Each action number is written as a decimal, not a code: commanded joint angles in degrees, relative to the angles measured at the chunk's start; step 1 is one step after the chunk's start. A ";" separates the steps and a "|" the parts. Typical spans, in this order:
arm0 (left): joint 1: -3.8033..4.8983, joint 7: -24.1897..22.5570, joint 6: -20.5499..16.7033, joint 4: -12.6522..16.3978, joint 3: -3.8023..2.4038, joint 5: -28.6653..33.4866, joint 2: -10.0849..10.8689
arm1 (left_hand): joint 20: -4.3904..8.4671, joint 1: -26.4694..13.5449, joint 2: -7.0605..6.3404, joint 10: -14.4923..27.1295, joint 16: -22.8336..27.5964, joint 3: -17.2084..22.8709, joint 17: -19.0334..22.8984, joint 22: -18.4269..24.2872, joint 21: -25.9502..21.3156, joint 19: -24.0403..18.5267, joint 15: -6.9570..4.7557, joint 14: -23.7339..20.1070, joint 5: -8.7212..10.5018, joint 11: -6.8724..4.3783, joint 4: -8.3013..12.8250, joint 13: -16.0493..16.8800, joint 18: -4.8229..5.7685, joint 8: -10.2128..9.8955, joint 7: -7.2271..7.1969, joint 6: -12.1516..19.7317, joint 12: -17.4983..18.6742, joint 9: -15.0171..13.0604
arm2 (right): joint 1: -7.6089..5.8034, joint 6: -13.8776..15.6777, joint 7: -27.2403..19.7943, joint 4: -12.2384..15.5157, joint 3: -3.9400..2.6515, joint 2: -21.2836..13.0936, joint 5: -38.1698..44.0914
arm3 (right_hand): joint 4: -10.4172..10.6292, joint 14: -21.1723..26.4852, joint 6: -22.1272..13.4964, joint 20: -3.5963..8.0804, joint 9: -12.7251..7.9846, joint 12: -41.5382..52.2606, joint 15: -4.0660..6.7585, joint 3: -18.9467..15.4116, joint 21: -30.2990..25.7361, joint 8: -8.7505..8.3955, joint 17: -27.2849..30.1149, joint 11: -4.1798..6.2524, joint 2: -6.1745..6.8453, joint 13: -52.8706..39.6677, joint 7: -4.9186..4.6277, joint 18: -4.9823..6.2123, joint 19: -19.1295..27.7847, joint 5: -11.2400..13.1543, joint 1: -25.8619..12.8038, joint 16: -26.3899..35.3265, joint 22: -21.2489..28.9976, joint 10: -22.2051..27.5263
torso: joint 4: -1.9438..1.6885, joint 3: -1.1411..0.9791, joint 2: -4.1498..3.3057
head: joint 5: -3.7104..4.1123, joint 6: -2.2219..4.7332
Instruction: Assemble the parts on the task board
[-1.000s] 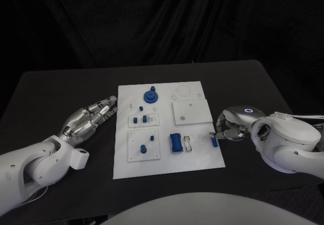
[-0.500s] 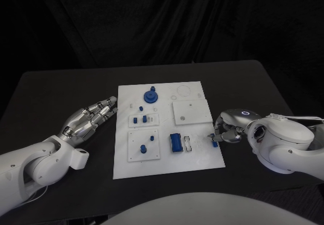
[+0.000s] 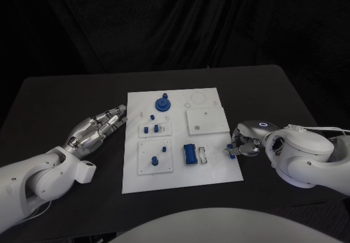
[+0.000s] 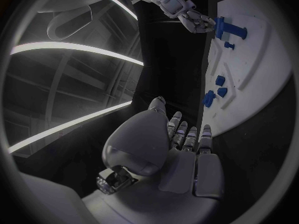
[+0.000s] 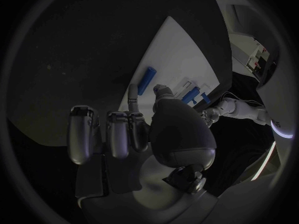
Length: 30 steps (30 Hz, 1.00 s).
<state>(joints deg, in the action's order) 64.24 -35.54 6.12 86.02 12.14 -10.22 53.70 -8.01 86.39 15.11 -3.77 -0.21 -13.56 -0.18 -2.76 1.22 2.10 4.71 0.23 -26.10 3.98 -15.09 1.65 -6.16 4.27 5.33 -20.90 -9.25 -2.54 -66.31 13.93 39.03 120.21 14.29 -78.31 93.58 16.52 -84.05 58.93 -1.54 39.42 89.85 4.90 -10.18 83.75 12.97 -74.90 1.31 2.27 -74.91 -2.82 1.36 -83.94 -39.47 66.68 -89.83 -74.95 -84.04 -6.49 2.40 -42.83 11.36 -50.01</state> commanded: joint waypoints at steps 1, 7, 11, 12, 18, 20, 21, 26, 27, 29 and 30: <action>-0.10 -0.17 0.88 0.03 -0.04 -0.02 -0.18 | -0.24 0.35 -0.14 0.02 0.09 0.31 0.09 -0.01 0.18 -0.05 0.38 -0.02 -0.23 0.45 0.09 -0.01 -1.02 -0.28 0.17 0.32 0.01 -0.02 | 0.32 -0.77 8.78 -0.08 0.01 0.05 -0.15 | -0.06 -5.95 0.34 -0.31 -0.06 0.15 -0.32 0.33 -0.05 -0.36 -15.10 -0.28 0.00 -15.09 -0.11 0.30 -2.97 -0.21 0.38 -0.17 -12.86 -5.96 | -0.05 -0.02 0.01 | 0.15 0.01; -0.13 0.06 1.04 -0.03 -0.04 -0.02 -0.26 | -0.28 0.36 -0.18 0.00 0.09 0.31 0.09 -0.03 0.19 -0.03 0.41 -0.03 -0.24 0.52 0.12 -0.01 -1.03 -0.28 0.25 0.33 -0.01 -0.03 | 0.70 -0.75 8.57 -0.21 0.01 0.54 -0.15 | -0.34 -5.95 0.66 -0.26 -0.48 0.15 -0.24 1.07 -0.11 -0.62 -15.10 -0.17 -0.05 -15.09 0.02 0.32 -2.94 -1.81 2.41 -0.17 -12.84 -5.96 | 0.02 -0.04 0.00 | -0.01 0.01; -0.16 0.17 1.12 -0.04 -0.04 -0.02 -0.27 | -0.28 0.36 -0.18 0.00 0.09 0.31 0.09 -0.03 0.19 -0.03 0.41 -0.03 -0.24 0.52 0.12 -0.01 -1.03 -0.28 0.25 0.33 -0.01 -0.03 | 0.84 -0.62 8.35 -0.46 0.01 1.13 -0.15 | -0.92 -5.95 1.05 -0.12 -0.84 0.15 -0.07 2.18 -0.20 -0.81 -15.10 0.03 -0.09 -15.09 0.24 0.34 -2.89 -3.57 5.25 -0.17 -12.81 -5.96 | 0.07 -0.01 0.01 | -0.10 0.01; -0.16 0.19 1.13 -0.03 -0.04 -0.02 -0.27 | -0.28 0.36 -0.18 0.00 0.09 0.31 0.09 -0.03 0.19 -0.03 0.41 -0.03 -0.24 0.52 0.12 -0.01 -1.03 -0.28 0.25 0.33 -0.01 -0.03 | 0.86 -0.62 8.30 -0.52 0.01 1.24 -0.15 | -1.07 -5.95 1.10 -0.08 -0.90 0.15 -0.04 2.40 -0.21 -0.84 -15.10 0.06 -0.09 -15.09 0.26 0.35 -2.89 -3.74 5.81 -0.17 -12.81 -5.96 | 0.07 0.00 0.00 | -0.11 0.01; -0.20 0.36 1.20 0.15 -0.04 -0.02 -0.21 | -0.35 0.41 -0.13 -0.01 0.09 0.39 0.09 -0.02 0.19 -0.03 0.48 -0.02 -0.31 0.61 0.18 -0.01 -1.04 -0.28 0.35 0.33 -0.02 -0.03 | 1.33 -0.02 7.72 -0.93 0.00 2.02 -0.15 | -3.29 -5.94 1.72 0.21 -1.19 0.15 0.25 4.69 -0.42 -0.88 -15.04 0.36 -0.23 -15.09 0.57 0.39 -2.78 -4.55 11.31 -0.15 -12.74 -5.96 | 0.01 -0.03 0.01 | -0.29 0.01; -0.21 0.40 1.21 0.20 -0.04 -0.02 -0.18 | -0.37 0.44 -0.09 -0.01 0.09 0.44 0.09 -0.01 0.19 -0.03 0.49 -0.03 -0.34 0.65 0.21 -0.01 -1.05 -0.28 0.37 0.33 -0.01 -0.03 | 1.58 0.33 7.58 -0.94 0.00 2.13 -0.15 | -4.18 -5.95 1.87 0.27 -1.21 0.15 0.31 5.38 -0.40 -0.84 -15.06 0.43 -0.22 -15.09 0.64 0.39 -2.79 -4.69 12.91 -0.15 -12.75 -5.96 | -0.03 -0.03 0.01 | -0.28 0.01; -0.22 0.43 1.20 0.21 -0.04 -0.02 -0.17 | -0.37 0.44 -0.09 -0.01 0.09 0.44 0.09 -0.01 0.19 -0.03 0.49 -0.03 -0.34 0.65 0.21 -0.01 -1.05 -0.28 0.37 0.33 -0.01 -0.03 | 1.73 0.57 7.49 -0.96 0.00 2.19 -0.15 | -5.23 -5.91 2.09 0.34 -1.18 0.15 0.41 6.20 -0.39 -0.75 -14.91 0.52 -0.21 -15.09 0.71 0.38 -2.80 -3.73 14.65 -0.09 -12.75 -5.96 | -0.05 -0.04 0.01 | -0.22 0.01; -0.24 0.49 1.15 0.23 -0.04 -0.02 -0.09 | -0.40 0.49 -0.06 -0.02 0.09 0.50 0.09 -0.01 0.19 -0.02 0.50 -0.03 -0.38 0.69 0.27 -0.01 -1.06 -0.28 0.40 0.38 -0.04 -0.02 | 2.31 2.61 6.91 -1.02 0.00 2.57 -0.25 | -4.69 -5.83 2.89 0.82 -2.00 0.15 0.33 22.90 -0.45 -1.35 -14.53 0.07 3.34 -15.09 -0.27 0.40 -2.72 21.24 18.14 0.06 -12.74 -5.96 | -0.08 -0.05 0.04 | -0.19 0.01; -0.25 0.51 1.16 0.26 -0.04 -0.02 -0.08 | -0.41 0.51 -0.05 -0.02 0.10 0.52 0.10 -0.01 0.19 -0.03 0.50 -0.04 -0.40 0.71 0.29 -0.01 -1.06 -0.29 0.42 0.41 -0.02 -0.02 | 2.37 3.25 6.70 -1.01 0.00 2.61 -0.49 | -4.26 -5.82 3.33 0.39 -1.94 0.15 0.12 27.83 -0.48 -1.14 -14.47 0.24 6.03 -15.09 0.17 0.39 -2.71 19.79 17.19 0.09 -12.73 -5.96 | -0.06 -0.03 0.05 | -0.26 0.01; -0.26 0.56 1.22 0.31 -0.04 -0.02 -0.07 | -0.43 0.57 -0.03 -0.01 0.10 0.57 0.10 0.00 0.19 -0.03 0.51 -0.04 -0.46 0.74 0.35 -0.01 -1.07 -0.30 0.45 0.46 0.00 -0.01 | 2.45 4.74 6.12 -0.95 -0.01 2.65 -1.62 | -4.07 -5.81 3.37 0.23 -1.87 0.15 0.12 31.14 -0.41 -1.06 -14.44 0.18 7.56 -15.09 0.19 0.38 -2.76 19.77 16.16 0.10 -12.75 -5.96 | -0.05 -0.01 0.07 | -0.41 0.01; -0.27 0.59 1.25 0.33 -0.04 -0.02 -0.08 | -0.43 0.57 -0.03 -0.01 0.10 0.57 0.10 0.00 0.19 -0.03 0.51 -0.04 -0.46 0.74 0.35 -0.01 -1.07 -0.30 0.45 0.46 0.00 -0.01 | 2.48 5.74 5.68 -0.88 -0.01 2.64 -2.71 | -4.20 -5.82 3.57 0.22 -1.61 0.15 0.02 34.69 -0.41 -0.75 -14.45 0.26 8.93 -15.09 0.13 0.39 -2.77 19.65 14.80 0.09 -12.75 -5.96 | -0.05 0.00 0.06 | -0.48 0.01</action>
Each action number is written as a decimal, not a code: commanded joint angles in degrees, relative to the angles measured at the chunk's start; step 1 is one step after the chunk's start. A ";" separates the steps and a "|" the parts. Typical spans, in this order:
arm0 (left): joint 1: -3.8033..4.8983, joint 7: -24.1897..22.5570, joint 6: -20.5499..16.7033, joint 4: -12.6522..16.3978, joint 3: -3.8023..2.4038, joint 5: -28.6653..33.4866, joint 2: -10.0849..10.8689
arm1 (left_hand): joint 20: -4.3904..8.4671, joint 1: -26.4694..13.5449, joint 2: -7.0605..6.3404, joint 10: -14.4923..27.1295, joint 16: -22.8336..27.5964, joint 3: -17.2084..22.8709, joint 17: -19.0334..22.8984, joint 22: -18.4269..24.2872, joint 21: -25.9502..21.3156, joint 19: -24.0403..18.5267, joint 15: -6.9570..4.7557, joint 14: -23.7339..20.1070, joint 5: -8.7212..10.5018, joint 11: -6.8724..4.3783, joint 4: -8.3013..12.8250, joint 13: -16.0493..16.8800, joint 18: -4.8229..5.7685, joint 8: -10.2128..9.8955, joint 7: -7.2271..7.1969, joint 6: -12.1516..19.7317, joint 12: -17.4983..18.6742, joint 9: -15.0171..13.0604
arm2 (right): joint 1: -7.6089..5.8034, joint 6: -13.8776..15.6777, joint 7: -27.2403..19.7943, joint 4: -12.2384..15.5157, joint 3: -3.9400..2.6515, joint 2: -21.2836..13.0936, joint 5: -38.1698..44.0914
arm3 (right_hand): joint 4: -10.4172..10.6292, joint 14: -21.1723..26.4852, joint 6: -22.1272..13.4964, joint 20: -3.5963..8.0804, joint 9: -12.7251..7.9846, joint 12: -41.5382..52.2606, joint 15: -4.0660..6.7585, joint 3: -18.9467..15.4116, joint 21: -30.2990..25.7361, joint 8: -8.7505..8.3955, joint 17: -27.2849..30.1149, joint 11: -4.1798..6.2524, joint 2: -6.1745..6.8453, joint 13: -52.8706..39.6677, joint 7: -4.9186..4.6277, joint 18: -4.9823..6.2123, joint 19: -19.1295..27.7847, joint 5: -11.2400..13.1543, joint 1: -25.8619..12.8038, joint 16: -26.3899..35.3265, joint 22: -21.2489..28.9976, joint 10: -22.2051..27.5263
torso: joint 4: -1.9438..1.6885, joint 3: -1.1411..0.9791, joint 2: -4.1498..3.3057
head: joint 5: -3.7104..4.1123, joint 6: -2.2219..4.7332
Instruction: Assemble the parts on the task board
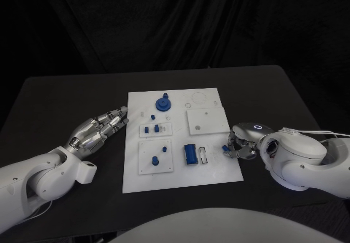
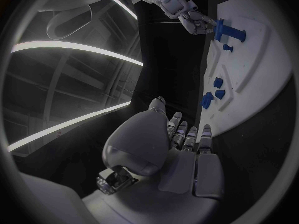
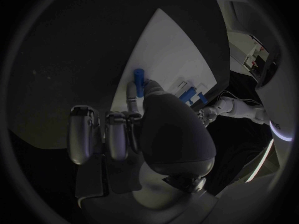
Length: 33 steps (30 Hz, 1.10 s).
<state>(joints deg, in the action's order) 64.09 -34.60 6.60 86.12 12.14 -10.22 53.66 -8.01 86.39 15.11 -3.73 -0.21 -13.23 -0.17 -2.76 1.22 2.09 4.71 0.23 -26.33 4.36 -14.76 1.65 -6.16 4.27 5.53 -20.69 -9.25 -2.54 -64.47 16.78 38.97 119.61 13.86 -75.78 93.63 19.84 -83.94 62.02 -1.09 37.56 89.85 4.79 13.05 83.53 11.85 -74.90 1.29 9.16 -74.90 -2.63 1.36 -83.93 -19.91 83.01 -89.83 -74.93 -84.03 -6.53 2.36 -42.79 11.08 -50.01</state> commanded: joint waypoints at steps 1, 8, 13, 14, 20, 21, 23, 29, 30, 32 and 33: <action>-0.12 -0.33 0.80 0.25 -0.04 -0.01 -0.04 | -0.45 0.63 0.00 -0.06 0.10 0.30 0.08 0.01 0.19 -0.03 0.53 -0.04 -0.27 0.41 0.09 -0.01 -1.08 -0.31 0.27 0.27 -0.02 -0.01 | 0.67 3.92 5.24 -0.21 0.43 0.08 -4.11 | -7.70 -5.92 0.45 -0.29 0.35 0.15 0.25 12.10 -0.17 0.45 -14.45 0.14 2.40 -15.10 0.07 0.38 -2.79 0.11 -1.91 0.10 -12.78 -5.97 | -0.02 0.03 0.01 | -0.22 0.01; -0.19 -0.34 0.80 0.30 -0.04 -0.01 0.06 | -0.45 0.63 0.00 -0.06 0.10 0.30 0.08 0.01 0.19 -0.03 0.53 -0.04 -0.27 0.41 0.09 -0.01 -1.08 -0.31 0.27 0.27 -0.02 -0.01 | 0.73 10.30 0.37 0.69 0.42 -0.13 -18.17 | -8.09 -5.85 0.45 -0.32 0.66 0.15 0.21 13.91 -0.06 0.75 -14.06 0.32 2.90 -15.10 0.20 0.36 -2.86 -0.40 -3.31 0.25 -12.82 -5.97 | 0.08 0.09 0.00 | -0.32 0.01; -0.24 -0.35 0.82 0.27 -0.04 -0.01 -0.01 | -0.45 0.63 0.00 -0.06 0.10 0.30 0.08 0.01 0.19 -0.03 0.53 -0.04 -0.27 0.41 0.09 -0.01 -1.08 -0.31 0.27 0.27 -0.02 -0.01 | 0.73 13.48 -3.09 1.30 0.41 -0.15 -26.19 | -8.20 -5.83 0.48 -0.29 0.84 0.15 0.27 14.40 -0.08 0.93 -13.96 0.40 2.99 -15.10 0.30 0.37 -2.85 -0.64 -3.87 0.29 -12.81 -5.97 | 0.14 0.04 -0.02 | -0.40 0.01; -0.24 -0.35 0.83 0.25 -0.04 -0.01 -0.04 | -0.45 0.63 0.00 -0.06 0.10 0.30 0.08 0.01 0.19 -0.03 0.53 -0.04 -0.27 0.41 0.09 -0.01 -1.08 -0.31 0.27 0.27 -0.02 -0.01 | 0.73 14.07 -3.75 1.40 0.41 -0.13 -27.53 | -8.25 -5.79 0.50 -0.28 0.88 0.15 0.29 14.51 -0.22 0.98 -13.77 0.43 3.03 -15.10 0.32 0.41 -2.78 -0.70 -4.00 0.37 -12.76 -5.97 | 0.13 0.03 -0.03 | -0.41 0.01; -0.28 -0.34 0.86 0.16 -0.04 -0.01 -0.16 | -0.45 0.63 0.00 -0.06 0.10 0.30 0.08 0.01 0.19 -0.03 0.53 -0.04 -0.27 0.41 0.09 -0.01 -1.08 -0.31 0.27 0.27 -0.02 -0.01 | 0.71 16.64 -6.54 2.32 0.39 0.13 -33.68 | -8.29 -5.81 0.59 -0.22 1.15 0.15 0.38 14.93 -0.12 1.30 -13.90 0.56 3.11 -15.10 0.49 0.38 -2.84 -0.77 -4.74 0.31 -12.79 -5.97 | 0.00 -0.03 -0.06 | -0.43 0.01; -0.29 -0.34 0.86 0.15 -0.04 -0.01 -0.17 | -0.45 0.63 0.00 -0.06 0.10 0.30 0.08 0.01 0.19 -0.03 0.53 -0.04 -0.27 0.41 0.09 -0.01 -1.08 -0.31 0.27 0.27 -0.02 -0.01 | 0.71 16.89 -6.77 2.44 0.38 0.17 -34.26 | -8.29 -5.83 0.57 -0.20 1.20 0.15 0.41 15.01 -0.09 1.35 -13.96 0.59 3.13 -15.10 0.53 0.38 -2.85 -0.76 -4.91 0.29 -12.80 -5.97 | 0.00 -0.03 -0.06 | -0.46 0.01; -0.29 -0.36 0.82 0.15 -0.04 -0.01 -0.20 | -0.45 0.63 0.00 -0.06 0.10 0.30 0.08 0.01 0.19 -0.03 0.53 -0.04 -0.27 0.41 0.09 -0.01 -1.08 -0.31 0.27 0.27 -0.02 -0.01 | 0.70 17.33 -7.15 2.64 0.38 0.27 -35.38 | -8.29 -5.81 0.56 -0.19 1.22 0.15 0.42 15.04 -0.11 1.37 -13.90 0.60 3.14 -15.10 0.54 0.38 -2.85 -0.75 -4.99 0.31 -12.80 -5.97 | 0.04 -0.03 -0.04 | -0.54 0.01; -0.30 -0.34 0.67 0.28 -0.04 -0.01 -0.01 | -0.56 0.79 0.05 -0.09 0.08 0.50 0.07 0.00 0.20 0.00 0.60 -0.01 -0.37 0.52 0.32 0.00 -1.12 -0.51 0.35 1.13 -0.06 0.10 | 0.64 18.72 -8.49 2.77 0.36 1.16 -38.64 | -8.29 -5.83 0.52 -0.16 1.31 0.15 0.46 15.20 -0.13 1.46 -13.96 0.65 3.15 -15.10 0.60 0.39 -2.83 -0.75 -5.29 0.29 -12.79 -5.97 | -0.02 0.05 -0.01 | -0.73 0.01; -0.30 -0.34 0.66 0.27 -0.04 -0.01 0.00 | -0.57 0.79 0.04 -0.11 0.08 0.50 0.07 0.01 0.20 -0.01 0.61 -0.01 -0.37 0.53 0.32 0.00 -1.12 -0.50 0.36 1.02 -0.09 0.09 | 0.64 18.91 -8.75 2.71 0.36 1.37 -38.96 | -8.28 -5.82 0.50 -0.13 1.38 0.15 0.49 15.32 -0.16 1.53 -13.94 0.68 3.13 -15.10 0.63 0.40 -2.82 -0.81 -5.48 0.30 -12.78 -5.97 | 0.00 0.08 0.00 | -0.82 0.01; -0.30 -0.33 0.66 0.26 -0.04 -0.01 0.00 | -0.57 0.79 0.04 -0.11 0.08 0.50 0.07 0.01 0.20 -0.01 0.61 -0.01 -0.37 0.53 0.32 0.00 -1.12 -0.50 0.36 1.02 -0.09 0.09 | 0.63 19.26 -9.26 2.54 0.35 1.96 -39.47 | -8.23 -5.80 0.41 -0.10 1.45 0.15 0.52 15.48 -0.27 1.60 -13.84 0.72 3.10 -15.10 0.66 0.43 -2.77 -0.86 -5.80 0.33 -12.74 -5.97 | 0.00 0.06 -0.02 | -1.00 0.01; -0.30 -0.34 0.67 0.25 -0.04 -0.01 -0.01 | -0.57 0.79 0.04 -0.11 0.08 0.50 0.07 0.01 0.20 -0.01 0.61 -0.01 -0.37 0.53 0.32 0.00 -1.12 -0.50 0.36 1.02 -0.09 0.09 | 0.62 19.41 -9.49 2.45 0.35 2.33 -39.66 | -8.23 -5.80 0.41 -0.10 1.45 0.15 0.52 15.48 -0.27 1.60 -13.84 0.72 3.10 -15.10 0.66 0.43 -2.77 -0.86 -5.80 0.33 -12.74 -5.97 | -0.01 0.04 -0.05 | -1.05 0.01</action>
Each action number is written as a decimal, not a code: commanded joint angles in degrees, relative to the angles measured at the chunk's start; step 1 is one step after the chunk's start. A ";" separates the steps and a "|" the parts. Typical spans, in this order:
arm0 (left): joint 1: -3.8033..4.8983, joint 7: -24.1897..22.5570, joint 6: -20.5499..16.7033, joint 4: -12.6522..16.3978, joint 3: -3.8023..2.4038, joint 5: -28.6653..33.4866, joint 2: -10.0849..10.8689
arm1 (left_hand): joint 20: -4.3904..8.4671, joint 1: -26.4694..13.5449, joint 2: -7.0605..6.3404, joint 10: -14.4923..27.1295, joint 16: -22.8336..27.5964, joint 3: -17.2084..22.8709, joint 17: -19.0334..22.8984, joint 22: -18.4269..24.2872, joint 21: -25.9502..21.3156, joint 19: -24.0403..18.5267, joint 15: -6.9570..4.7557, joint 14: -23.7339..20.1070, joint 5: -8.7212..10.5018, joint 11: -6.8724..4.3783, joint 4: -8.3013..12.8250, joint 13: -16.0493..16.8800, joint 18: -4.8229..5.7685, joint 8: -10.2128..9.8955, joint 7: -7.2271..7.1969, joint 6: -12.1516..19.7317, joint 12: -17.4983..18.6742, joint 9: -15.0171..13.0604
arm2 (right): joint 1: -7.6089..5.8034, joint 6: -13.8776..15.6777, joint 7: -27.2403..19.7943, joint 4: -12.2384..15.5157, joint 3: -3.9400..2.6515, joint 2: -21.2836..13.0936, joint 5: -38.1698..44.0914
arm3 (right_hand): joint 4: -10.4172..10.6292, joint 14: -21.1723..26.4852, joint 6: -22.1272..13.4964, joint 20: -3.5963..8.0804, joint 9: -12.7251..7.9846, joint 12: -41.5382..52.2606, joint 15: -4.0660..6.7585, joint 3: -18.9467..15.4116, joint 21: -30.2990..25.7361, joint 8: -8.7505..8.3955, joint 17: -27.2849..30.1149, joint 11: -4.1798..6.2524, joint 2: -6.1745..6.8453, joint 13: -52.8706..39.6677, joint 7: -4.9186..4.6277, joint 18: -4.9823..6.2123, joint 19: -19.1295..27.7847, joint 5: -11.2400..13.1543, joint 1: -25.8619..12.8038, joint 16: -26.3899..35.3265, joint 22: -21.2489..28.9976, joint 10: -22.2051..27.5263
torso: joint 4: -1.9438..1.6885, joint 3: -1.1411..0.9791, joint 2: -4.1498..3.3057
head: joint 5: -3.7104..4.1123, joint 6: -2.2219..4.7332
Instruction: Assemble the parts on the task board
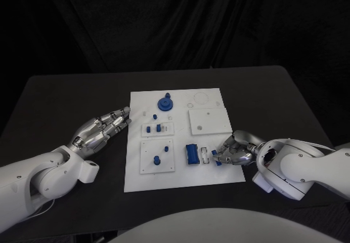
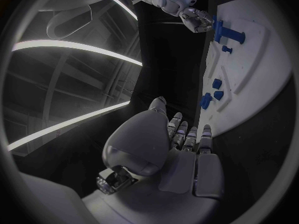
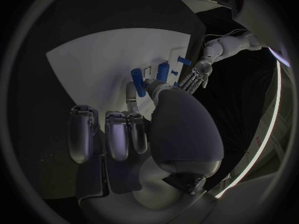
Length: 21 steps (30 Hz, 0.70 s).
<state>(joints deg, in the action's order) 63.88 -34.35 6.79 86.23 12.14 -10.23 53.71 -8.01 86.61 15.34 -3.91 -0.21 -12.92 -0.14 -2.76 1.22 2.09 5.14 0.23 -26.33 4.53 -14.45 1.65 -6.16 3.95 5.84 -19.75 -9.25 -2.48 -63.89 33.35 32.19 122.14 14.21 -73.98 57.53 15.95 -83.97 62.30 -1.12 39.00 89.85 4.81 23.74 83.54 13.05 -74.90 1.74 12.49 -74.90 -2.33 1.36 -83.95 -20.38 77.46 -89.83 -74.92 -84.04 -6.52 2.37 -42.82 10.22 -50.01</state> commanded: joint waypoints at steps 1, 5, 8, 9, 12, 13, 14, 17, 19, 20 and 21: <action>-0.10 -0.58 0.50 0.14 -0.04 -0.01 -0.07 | -0.57 0.56 -0.18 0.07 0.08 0.20 0.05 0.01 0.19 0.00 0.18 -0.02 -0.37 0.36 0.01 0.00 -1.12 -0.18 0.05 0.08 -0.09 0.04 | 0.04 2.88 -2.78 -0.12 0.00 0.67 -3.62 | -4.32 -5.78 0.07 -0.07 0.04 0.15 0.51 4.85 -0.30 0.42 -13.88 0.27 -0.24 -15.10 0.36 0.43 -2.74 -0.40 -0.37 0.32 -12.74 -5.96 | -0.03 0.03 -0.04 | -0.21 0.01; -0.10 -0.54 0.66 0.02 -0.04 -0.01 -0.32 | -0.57 0.56 -0.18 0.07 0.08 0.20 0.05 0.01 0.19 0.00 0.18 -0.02 -0.37 0.36 0.01 0.00 -1.12 -0.18 0.05 0.08 -0.09 0.04 | 0.03 3.06 -3.22 -0.71 -0.01 2.11 -4.01 | -4.18 -5.79 -0.16 -0.02 0.13 0.15 0.54 5.02 -0.31 0.48 -13.90 0.29 -0.21 -15.10 0.37 0.44 -2.73 -0.22 -1.00 0.31 -12.74 -5.96 | -0.09 0.08 -0.01 | -0.18 0.01; -0.11 -0.52 0.73 -0.06 -0.04 -0.01 -0.39 | -0.59 0.56 -0.19 0.08 0.08 0.21 0.04 0.01 0.20 0.00 0.19 -0.02 -0.37 0.38 0.04 0.00 -1.13 -0.19 0.08 0.11 -0.06 0.04 | 0.03 3.10 -3.29 -1.13 -0.01 2.81 -4.12 | -4.11 -5.79 -0.22 -0.01 0.18 0.15 0.55 5.09 -0.31 0.54 -13.89 0.31 -0.20 -15.10 0.39 0.44 -2.73 0.01 -1.30 0.31 -12.73 -5.96 | -0.04 0.09 -0.02 | -0.29 0.01; -0.11 -0.52 0.74 -0.07 -0.04 -0.01 -0.39 | -0.59 0.56 -0.19 0.08 0.08 0.21 0.04 0.01 0.20 0.00 0.19 -0.02 -0.37 0.38 0.04 0.00 -1.13 -0.19 0.08 0.11 -0.06 0.04 | 0.03 3.12 -3.31 -1.26 -0.01 3.00 -4.14 | -4.07 -5.78 -0.28 0.00 0.21 0.15 0.56 5.15 -0.31 0.56 -13.87 0.32 -0.20 -15.10 0.40 0.44 -2.73 0.16 -1.48 0.32 -12.73 -5.96 | -0.03 0.08 -0.01 | -0.31 0.01; -0.15 -0.49 0.78 -0.16 -0.04 -0.01 -0.37 | -0.60 0.56 -0.18 0.08 0.08 0.22 0.05 0.00 0.20 0.00 0.20 -0.02 -0.36 0.39 0.04 -0.01 -1.13 -0.19 0.09 0.11 -0.04 0.04 | 0.03 3.28 -3.35 -1.62 -0.02 3.53 -4.18 | -4.03 -5.78 -0.34 0.01 0.23 0.15 0.57 5.19 -0.35 0.58 -13.84 0.32 -0.19 -15.10 0.40 0.45 -2.71 0.26 -1.67 0.33 -12.72 -5.96 | -0.06 0.09 0.00 | -0.26 0.01; -0.18 -0.48 0.79 -0.20 -0.04 -0.01 -0.38 | -0.60 0.56 -0.18 0.08 0.08 0.22 0.05 0.00 0.20 0.00 0.20 -0.02 -0.36 0.39 0.04 -0.01 -1.13 -0.19 0.09 0.11 -0.04 0.04 | 0.03 3.40 -3.34 -1.76 -0.02 3.74 -4.19 | -3.99 -5.78 -0.38 0.02 0.24 0.15 0.57 5.22 -0.36 0.59 -13.87 0.32 -0.20 -15.10 0.40 0.45 -2.70 0.32 -1.79 0.32 -12.71 -5.96 | -0.04 0.09 -0.02 | -0.27 0.01; -0.21 -0.47 0.81 -0.25 -0.04 -0.01 -0.41 | -0.60 0.56 -0.18 0.08 0.08 0.22 0.05 0.00 0.20 0.00 0.20 -0.02 -0.36 0.39 0.04 -0.01 -1.13 -0.19 0.09 0.11 -0.04 0.04 | 0.03 3.50 -3.30 -1.88 -0.02 3.95 -4.20 | -3.99 -5.78 -0.38 0.02 0.24 0.15 0.57 5.22 -0.36 0.59 -13.87 0.32 -0.20 -15.10 0.40 0.45 -2.70 0.32 -1.79 0.32 -12.71 -5.96 | -0.04 0.10 -0.03 | -0.25 0.01; -0.31 -0.46 0.89 -0.33 -0.04 -0.01 -0.46 | -0.60 0.56 -0.18 0.08 0.08 0.22 0.05 0.00 0.20 0.00 0.20 -0.02 -0.36 0.39 0.04 -0.01 -1.13 -0.19 0.09 0.11 -0.04 0.04 | 0.03 3.59 -2.93 -2.17 -0.02 4.46 -4.22 | -3.94 -5.79 -0.43 0.02 0.25 0.15 0.58 5.26 -0.41 0.60 -13.88 0.32 -0.22 -15.10 0.40 0.46 -2.68 0.35 -1.94 0.31 -12.70 -5.96 | -0.11 0.12 -0.06 | -0.18 0.01; -0.40 -0.44 0.92 -0.35 -0.04 -0.01 -0.49 | -0.63 0.56 -0.17 0.08 0.08 0.24 0.05 0.01 0.20 0.00 0.22 -0.02 -0.35 0.41 0.05 -0.01 -1.14 -0.19 0.12 0.08 -0.04 0.03 | 0.03 3.42 -2.71 -2.42 -0.02 4.77 -4.22 | -3.72 -5.78 -0.59 0.03 0.27 0.15 0.57 5.27 -0.44 0.61 -13.83 0.31 -0.21 -15.10 0.37 0.47 -2.66 0.70 -2.50 0.34 -12.68 -5.96 | -0.18 0.15 -0.06 | -0.14 0.01; -0.45 -0.43 0.93 -0.36 -0.04 -0.01 -0.49 | -0.63 0.56 -0.17 0.08 0.08 0.24 0.05 0.01 0.20 0.00 0.22 -0.02 -0.35 0.41 0.05 -0.01 -1.14 -0.19 0.12 0.08 -0.04 0.03 | 0.03 3.33 -2.60 -2.55 -0.03 4.92 -4.22 | -3.59 -5.77 -0.67 0.03 0.28 0.15 0.57 5.26 -0.42 0.62 -13.82 0.32 -0.21 -15.10 0.38 0.46 -2.68 1.13 -2.85 0.34 -12.69 -5.96 | -0.18 0.15 -0.06 | -0.15 0.01; -0.48 -0.42 0.94 -0.36 -0.04 -0.01 -0.49 | -0.63 0.56 -0.17 0.08 0.08 0.24 0.05 0.01 0.20 0.00 0.22 -0.02 -0.35 0.41 0.05 -0.01 -1.14 -0.19 0.12 0.08 -0.04 0.03 | 0.03 3.27 -2.49 -2.66 -0.03 5.03 -4.23 | -3.50 -5.77 -0.77 0.04 0.29 0.15 0.57 5.25 -0.46 0.65 -13.79 0.32 -0.21 -15.10 0.40 0.47 -2.65 1.75 -3.18 0.35 -12.68 -5.96 | -0.18 0.16 -0.07 | -0.15 0.01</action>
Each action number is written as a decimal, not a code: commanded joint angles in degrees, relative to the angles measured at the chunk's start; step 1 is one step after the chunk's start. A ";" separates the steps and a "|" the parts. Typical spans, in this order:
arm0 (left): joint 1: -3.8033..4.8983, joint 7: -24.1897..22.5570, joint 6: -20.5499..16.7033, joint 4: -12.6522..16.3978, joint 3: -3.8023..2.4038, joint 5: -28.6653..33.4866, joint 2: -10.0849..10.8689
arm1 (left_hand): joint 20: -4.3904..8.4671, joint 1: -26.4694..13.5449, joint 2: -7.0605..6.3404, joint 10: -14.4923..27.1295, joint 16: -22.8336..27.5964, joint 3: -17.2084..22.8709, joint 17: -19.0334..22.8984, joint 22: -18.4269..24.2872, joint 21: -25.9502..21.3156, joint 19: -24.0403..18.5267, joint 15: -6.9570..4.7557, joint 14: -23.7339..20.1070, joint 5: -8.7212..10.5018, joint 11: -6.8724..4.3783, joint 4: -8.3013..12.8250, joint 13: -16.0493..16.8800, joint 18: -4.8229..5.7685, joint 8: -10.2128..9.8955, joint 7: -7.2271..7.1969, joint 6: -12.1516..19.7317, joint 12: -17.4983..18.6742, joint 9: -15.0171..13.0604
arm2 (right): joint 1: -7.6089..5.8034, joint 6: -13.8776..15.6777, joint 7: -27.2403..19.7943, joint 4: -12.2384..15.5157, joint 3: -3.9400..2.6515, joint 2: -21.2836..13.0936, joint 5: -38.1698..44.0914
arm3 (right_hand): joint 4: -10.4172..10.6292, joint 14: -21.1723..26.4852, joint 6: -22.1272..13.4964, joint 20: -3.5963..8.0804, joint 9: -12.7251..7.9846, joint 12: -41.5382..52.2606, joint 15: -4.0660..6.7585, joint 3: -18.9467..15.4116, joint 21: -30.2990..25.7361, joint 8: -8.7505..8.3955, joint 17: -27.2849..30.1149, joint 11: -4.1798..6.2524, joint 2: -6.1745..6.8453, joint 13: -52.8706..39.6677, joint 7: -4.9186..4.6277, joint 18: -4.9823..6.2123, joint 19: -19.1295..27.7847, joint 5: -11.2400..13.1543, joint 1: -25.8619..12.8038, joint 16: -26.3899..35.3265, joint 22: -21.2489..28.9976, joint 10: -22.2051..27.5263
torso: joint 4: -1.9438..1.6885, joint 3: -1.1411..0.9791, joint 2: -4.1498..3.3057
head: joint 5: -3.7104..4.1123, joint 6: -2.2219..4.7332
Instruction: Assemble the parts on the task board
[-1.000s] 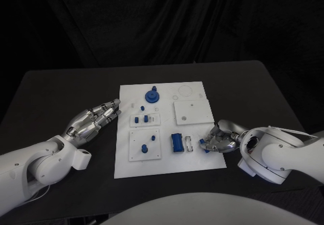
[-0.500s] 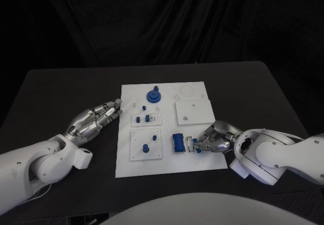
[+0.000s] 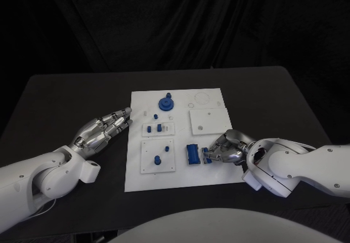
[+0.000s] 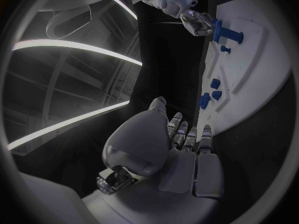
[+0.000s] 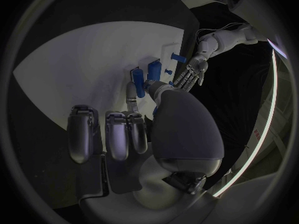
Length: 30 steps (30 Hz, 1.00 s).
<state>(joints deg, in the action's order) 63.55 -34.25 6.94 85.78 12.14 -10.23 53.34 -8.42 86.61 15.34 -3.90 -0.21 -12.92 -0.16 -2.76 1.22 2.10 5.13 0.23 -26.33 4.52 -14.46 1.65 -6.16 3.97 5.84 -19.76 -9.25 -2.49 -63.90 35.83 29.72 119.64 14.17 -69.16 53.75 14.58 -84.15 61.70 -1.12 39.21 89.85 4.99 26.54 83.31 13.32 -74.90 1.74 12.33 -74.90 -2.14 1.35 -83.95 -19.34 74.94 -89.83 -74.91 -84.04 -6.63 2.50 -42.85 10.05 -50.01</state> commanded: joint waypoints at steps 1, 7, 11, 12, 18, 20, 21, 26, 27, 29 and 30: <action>-0.19 -0.51 0.80 0.09 -0.04 -0.01 -0.12 | -0.22 0.56 -0.17 0.08 0.08 0.24 0.06 0.01 0.20 0.00 0.23 -0.02 -0.35 0.41 0.06 -0.01 -1.14 -0.21 0.12 0.09 -0.04 0.04 | 0.03 0.72 0.14 -0.28 0.01 0.33 -0.45 | -2.09 -5.58 -0.23 0.05 0.08 0.15 0.40 2.43 -0.32 0.39 -13.78 0.32 -0.06 -15.10 0.21 0.50 -2.61 1.10 -0.83 0.36 -12.66 -5.96 | -0.03 0.04 -0.03 | -0.03 0.01; -0.39 -0.43 0.86 0.09 -0.04 -0.01 -0.08 | -0.22 0.56 -0.17 0.08 0.08 0.24 0.06 0.01 0.20 0.00 0.23 -0.02 -0.35 0.41 0.06 -0.01 -1.14 -0.21 0.12 0.09 -0.04 0.04 | 0.03 0.29 1.37 -0.68 0.00 0.71 -0.25 | -1.42 -5.58 -0.76 -0.04 -0.02 0.15 0.27 0.53 -0.63 0.32 -13.74 0.15 -0.07 -15.10 -0.01 0.57 -2.46 1.02 -2.43 0.37 -12.55 -5.96 | 0.10 -0.06 0.01 | -0.30 0.01; -0.53 -0.37 0.93 0.08 -0.04 -0.01 -0.07 | -0.22 0.56 -0.17 0.08 0.08 0.24 0.06 0.01 0.20 0.00 0.23 -0.02 -0.35 0.41 0.06 -0.01 -1.14 -0.21 0.12 0.09 -0.04 0.04 | 0.03 0.17 2.28 -0.76 0.00 0.82 0.93 | -0.30 -5.56 -1.21 -0.25 -0.29 0.15 0.11 -4.28 -0.75 0.23 -13.65 -0.06 -0.89 -15.10 -0.22 0.59 -2.41 0.91 -3.69 0.40 -12.51 -5.96 | 0.08 -0.07 0.02 | -0.27 0.01; -0.56 -0.36 0.94 0.08 -0.04 -0.01 -0.07 | -0.22 0.56 -0.17 0.08 0.08 0.24 0.06 0.01 0.20 0.00 0.23 -0.02 -0.35 0.41 0.06 -0.01 -1.14 -0.21 0.12 0.09 -0.04 0.04 | 0.03 0.13 2.44 -0.77 0.00 0.83 1.15 | -0.13 -5.56 -1.21 -0.24 -0.33 0.15 0.07 -4.82 -0.81 0.24 -13.64 -0.07 -1.01 -15.10 -0.24 0.62 -2.38 0.90 -3.77 0.40 -12.48 -5.96 | 0.10 -0.06 0.01 | -0.29 0.01; -0.73 -0.32 1.00 0.08 -0.04 -0.01 -0.06 | -0.28 0.54 -0.15 0.09 0.07 0.28 0.05 0.00 0.21 0.02 0.30 0.00 -0.34 0.44 0.09 -0.01 -1.15 -0.21 0.18 0.06 -0.02 0.03 | 0.03 0.17 2.87 -0.73 0.00 0.85 1.86 | 1.94 -5.56 -1.38 -0.41 -0.88 0.15 -0.14 -11.21 -0.79 0.11 -13.67 -0.34 -2.16 -15.10 -0.56 0.61 -2.40 1.69 -4.93 0.39 -12.49 -5.96 | 0.17 -0.09 0.00 | -0.26 0.01; -0.79 -0.31 1.02 0.09 -0.04 -0.01 -0.05 | -0.28 0.54 -0.15 0.09 0.07 0.28 0.05 0.00 0.21 0.02 0.30 0.00 -0.34 0.44 0.09 -0.01 -1.15 -0.21 0.18 0.06 -0.02 0.03 | 0.04 0.26 2.82 -0.72 0.00 0.84 1.96 | 2.00 -5.55 -1.42 -0.52 -1.02 0.15 -0.30 -13.90 -0.80 0.11 -13.62 -0.50 -2.69 -15.10 -0.74 0.60 -2.40 1.29 -6.78 0.40 -12.49 -5.96 | 0.17 -0.10 -0.01 | -0.30 0.01; -0.82 -0.31 1.02 0.09 -0.04 -0.01 -0.04 | -0.28 0.54 -0.15 0.09 0.07 0.28 0.05 0.00 0.21 0.02 0.30 0.00 -0.34 0.44 0.09 -0.01 -1.15 -0.21 0.18 0.06 -0.02 0.03 | 0.04 0.29 2.77 -0.70 0.00 0.82 2.00 | 1.99 -5.57 -1.49 -0.58 -1.10 0.15 -0.33 -15.48 -0.87 0.10 -13.71 -0.53 -3.08 -15.10 -0.74 0.62 -2.38 2.08 -7.37 0.37 -12.47 -5.96 | 0.16 -0.09 0.00 | -0.29 0.01; -0.91 -0.33 1.04 0.12 -0.04 -0.01 0.01 | -0.30 0.54 -0.15 0.09 0.07 0.30 0.05 -0.01 0.21 0.03 0.32 0.01 -0.34 0.45 0.10 -0.01 -1.15 -0.21 0.19 0.05 -0.01 0.02 | 0.04 0.58 2.45 -0.57 0.01 0.66 2.09 | 2.13 -5.56 -1.52 -0.66 -1.36 0.15 -0.37 -19.85 -0.83 0.14 -13.67 -0.57 -3.88 -15.10 -0.76 0.62 -2.41 5.45 -8.31 0.38 -12.48 -5.96 | 0.21 -0.12 0.00 | -0.34 0.01; -0.92 -0.33 1.04 0.13 -0.04 -0.01 0.02 | -0.30 0.54 -0.15 0.09 0.07 0.30 0.05 -0.01 0.21 0.03 0.32 0.01 -0.34 0.45 0.10 -0.01 -1.15 -0.21 0.19 0.05 -0.01 0.02 | 0.04 0.75 2.32 -0.55 0.01 0.60 2.10 | 2.21 -5.58 -1.48 -0.66 -1.42 0.15 -0.37 -20.89 -0.85 0.19 -13.73 -0.56 -3.96 -15.10 -0.75 0.63 -2.40 6.32 -8.78 0.36 -12.48 -5.96 | 0.23 -0.12 -0.01 | -0.35 0.01; -0.95 -0.32 1.06 0.13 -0.04 -0.01 0.04 | -0.30 0.54 -0.15 0.09 0.07 0.30 0.05 -0.01 0.21 0.03 0.32 0.01 -0.34 0.45 0.10 -0.01 -1.15 -0.21 0.19 0.05 -0.01 0.02 | 0.04 1.06 2.03 -0.50 0.01 0.47 2.11 | 2.26 -5.58 -1.48 -0.66 -1.46 0.15 -0.36 -21.53 -0.85 0.20 -13.75 -0.56 -4.02 -15.10 -0.74 0.63 -2.40 6.60 -9.07 0.35 -12.48 -5.96 | 0.23 -0.12 0.01 | -0.38 0.01; -0.97 -0.33 1.05 0.14 -0.04 -0.01 0.05 | -0.30 0.54 -0.15 0.09 0.07 0.30 0.05 -0.01 0.21 0.03 0.32 0.01 -0.34 0.45 0.10 -0.01 -1.15 -0.21 0.19 0.05 -0.01 0.02 | 0.04 1.32 1.72 -0.42 0.01 0.31 2.12 | 2.26 -5.60 -1.47 -0.66 -1.47 0.15 -0.36 -21.63 -0.82 0.21 -13.84 -0.56 -4.03 -15.10 -0.73 0.62 -2.42 6.64 -9.13 0.31 -12.49 -5.96 | 0.26 -0.13 0.03 | -0.42 0.01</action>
<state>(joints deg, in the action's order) 62.69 -34.00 7.27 85.77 12.14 -10.23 53.41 -8.42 86.61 15.34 -3.90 -0.21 -12.92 -0.17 -2.76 1.22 2.09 5.13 0.23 -26.33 4.52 -14.46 1.65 -6.15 3.98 5.84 -19.76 -9.25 -2.49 -63.94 36.07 31.20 118.99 14.17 -68.68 55.25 16.84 -84.16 60.04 -1.55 37.69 89.85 5.01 5.27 82.53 13.49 -74.90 1.52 8.36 -74.90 -2.51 1.36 -83.94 -12.93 66.40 -89.63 -74.90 -83.82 -6.42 2.38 -42.85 9.68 -50.01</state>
